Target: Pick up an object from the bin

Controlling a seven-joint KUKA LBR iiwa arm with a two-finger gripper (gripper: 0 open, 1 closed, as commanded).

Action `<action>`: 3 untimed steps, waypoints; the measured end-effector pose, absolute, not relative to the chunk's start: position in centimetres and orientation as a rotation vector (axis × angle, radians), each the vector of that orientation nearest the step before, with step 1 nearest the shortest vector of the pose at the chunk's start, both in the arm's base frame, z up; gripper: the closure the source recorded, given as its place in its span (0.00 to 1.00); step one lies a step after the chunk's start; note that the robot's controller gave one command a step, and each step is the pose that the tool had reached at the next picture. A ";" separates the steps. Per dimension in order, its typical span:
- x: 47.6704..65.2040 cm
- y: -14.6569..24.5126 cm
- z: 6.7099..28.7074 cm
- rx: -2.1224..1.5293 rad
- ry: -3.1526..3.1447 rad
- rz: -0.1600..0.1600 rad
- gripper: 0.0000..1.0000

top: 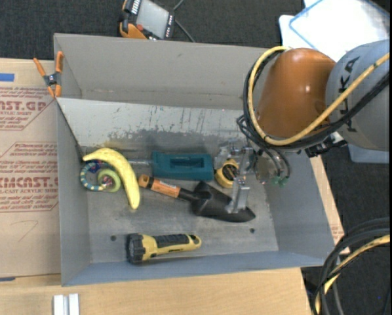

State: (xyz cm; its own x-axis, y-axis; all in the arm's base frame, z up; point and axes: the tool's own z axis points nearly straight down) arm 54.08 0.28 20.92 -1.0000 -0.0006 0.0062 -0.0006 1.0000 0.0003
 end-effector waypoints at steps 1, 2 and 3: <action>54.2 0.3 21.4 0.001 -3.143 0.000 0.00; 53.7 -1.3 10.5 -0.246 -3.136 -0.003 0.00; 52.3 -0.6 13.3 -0.350 -3.128 -0.004 0.00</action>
Offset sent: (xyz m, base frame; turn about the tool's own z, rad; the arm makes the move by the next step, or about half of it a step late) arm -0.0066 -0.0225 -0.1392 0.2074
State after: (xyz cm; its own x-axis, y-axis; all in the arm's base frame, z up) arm 52.28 -0.57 13.26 -0.9752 0.2211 -0.0055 0.2211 0.9753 0.0031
